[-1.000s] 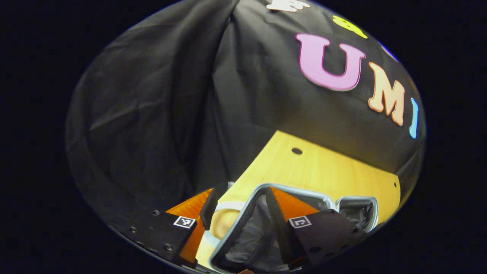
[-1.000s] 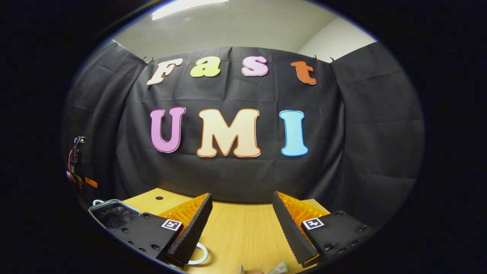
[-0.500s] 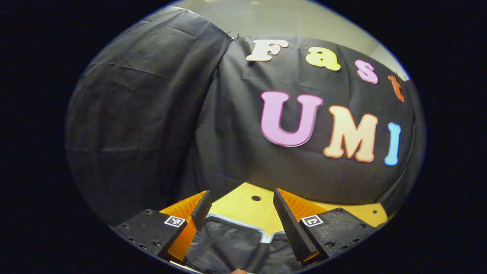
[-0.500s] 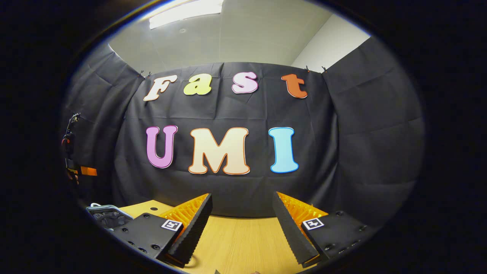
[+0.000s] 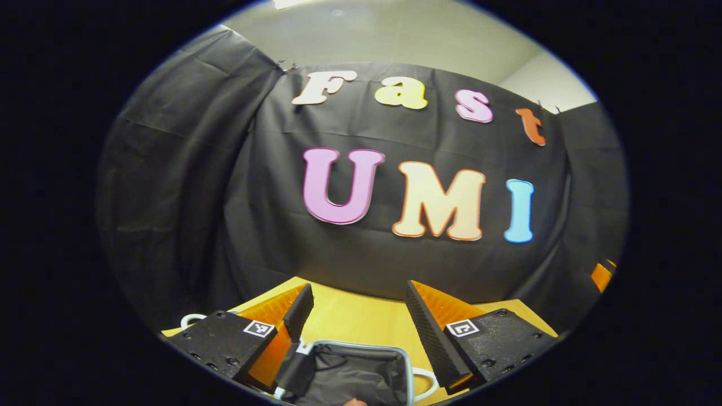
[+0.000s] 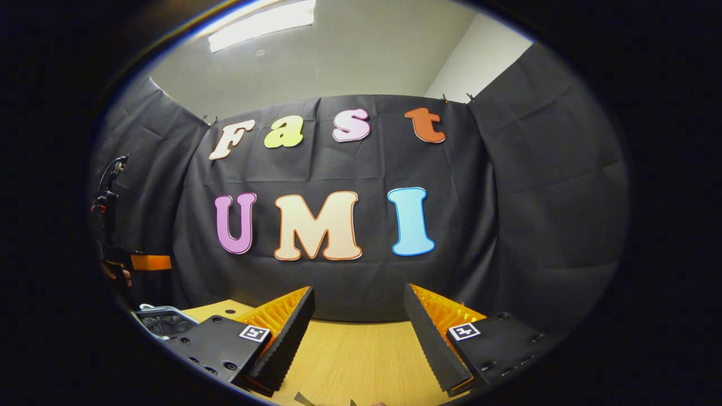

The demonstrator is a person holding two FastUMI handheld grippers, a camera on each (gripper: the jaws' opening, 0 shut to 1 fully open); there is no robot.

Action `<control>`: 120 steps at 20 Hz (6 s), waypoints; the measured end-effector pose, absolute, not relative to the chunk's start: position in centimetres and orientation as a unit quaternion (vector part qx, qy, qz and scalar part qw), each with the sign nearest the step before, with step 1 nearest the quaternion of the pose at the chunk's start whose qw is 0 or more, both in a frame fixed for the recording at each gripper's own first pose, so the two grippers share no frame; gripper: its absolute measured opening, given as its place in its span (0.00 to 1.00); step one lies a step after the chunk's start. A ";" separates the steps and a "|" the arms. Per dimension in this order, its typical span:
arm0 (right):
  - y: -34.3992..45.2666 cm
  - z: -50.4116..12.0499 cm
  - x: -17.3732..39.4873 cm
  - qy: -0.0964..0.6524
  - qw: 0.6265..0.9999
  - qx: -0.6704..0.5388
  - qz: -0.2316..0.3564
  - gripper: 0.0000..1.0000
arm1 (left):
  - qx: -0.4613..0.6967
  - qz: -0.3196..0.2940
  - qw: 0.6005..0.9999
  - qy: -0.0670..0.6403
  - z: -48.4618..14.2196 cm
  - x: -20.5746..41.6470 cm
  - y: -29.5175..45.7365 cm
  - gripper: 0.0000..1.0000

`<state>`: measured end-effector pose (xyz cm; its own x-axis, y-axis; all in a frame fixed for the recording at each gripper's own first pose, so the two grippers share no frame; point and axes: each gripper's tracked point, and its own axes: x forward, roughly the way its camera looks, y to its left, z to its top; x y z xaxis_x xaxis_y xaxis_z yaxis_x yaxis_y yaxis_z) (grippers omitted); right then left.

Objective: First open the suitcase, pack the skin care products into it, and then close the suitcase.

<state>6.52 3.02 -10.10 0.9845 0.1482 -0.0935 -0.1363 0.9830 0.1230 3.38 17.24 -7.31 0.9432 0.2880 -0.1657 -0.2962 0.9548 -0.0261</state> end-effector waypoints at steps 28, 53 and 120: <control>-1.4 -16.3 2.1 0.119 0.982 0.000 0.149 0.99 | -0.036 -0.077 0.939 0.333 -35.1 -2.3 -10.8 0.88; 4.3 -33.0 -4.3 0.257 0.939 0.016 0.228 0.99 | -0.069 0.034 0.940 0.333 -25.3 -3.6 -4.2 0.14; 41.5 -39.8 -7.3 0.519 0.814 0.056 0.254 0.68 | -0.123 0.256 0.881 0.379 -26.4 -15.7 45.1 0.82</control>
<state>-7.29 41.54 -39.83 0.3320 0.4713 -0.8171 -0.3549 0.8650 0.3547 -15.74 45.13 -26.42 0.5815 0.3566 -0.7313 -0.5437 0.8390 -0.0232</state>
